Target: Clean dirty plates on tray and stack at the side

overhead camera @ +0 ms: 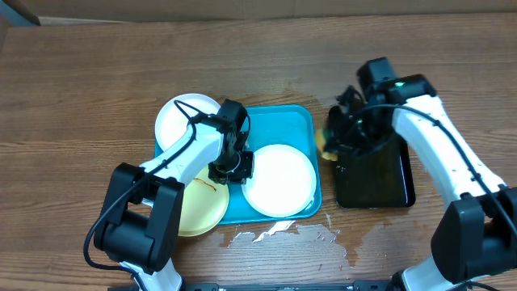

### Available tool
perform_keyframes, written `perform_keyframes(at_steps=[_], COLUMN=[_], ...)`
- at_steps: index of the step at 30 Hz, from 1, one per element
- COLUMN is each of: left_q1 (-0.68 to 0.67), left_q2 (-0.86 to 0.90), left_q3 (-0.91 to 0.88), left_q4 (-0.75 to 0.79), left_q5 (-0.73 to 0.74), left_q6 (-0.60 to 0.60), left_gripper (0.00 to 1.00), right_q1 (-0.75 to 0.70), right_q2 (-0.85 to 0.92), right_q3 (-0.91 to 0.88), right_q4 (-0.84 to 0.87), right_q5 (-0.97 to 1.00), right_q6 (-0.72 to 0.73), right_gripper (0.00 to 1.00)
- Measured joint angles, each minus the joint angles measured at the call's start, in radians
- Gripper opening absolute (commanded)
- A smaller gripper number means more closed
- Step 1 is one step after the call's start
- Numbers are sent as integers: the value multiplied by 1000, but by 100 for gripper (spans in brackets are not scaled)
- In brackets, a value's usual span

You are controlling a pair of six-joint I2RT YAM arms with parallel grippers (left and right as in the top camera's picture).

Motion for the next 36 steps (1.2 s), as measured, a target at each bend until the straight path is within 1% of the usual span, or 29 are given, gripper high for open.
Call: perform_keyframes(at_steps=[8, 10, 24, 36], left_q1=[0, 0, 0, 0], left_q2=[1, 1, 1, 1], left_q3=[182, 214, 314, 412], left_q4=[-174, -195, -258, -269], left_q5=[-65, -79, -130, -134], left_q6=[0, 0, 0, -5], left_gripper=[4, 4, 4, 4], right_q1=[-78, -92, -173, -192], right_q2=[0, 0, 0, 0], right_q3=[0, 0, 0, 0], right_q4=[-63, -71, -87, -102], right_q5=[115, 132, 201, 210], right_q6=[-2, -2, 19, 35], right_gripper=[4, 4, 4, 5])
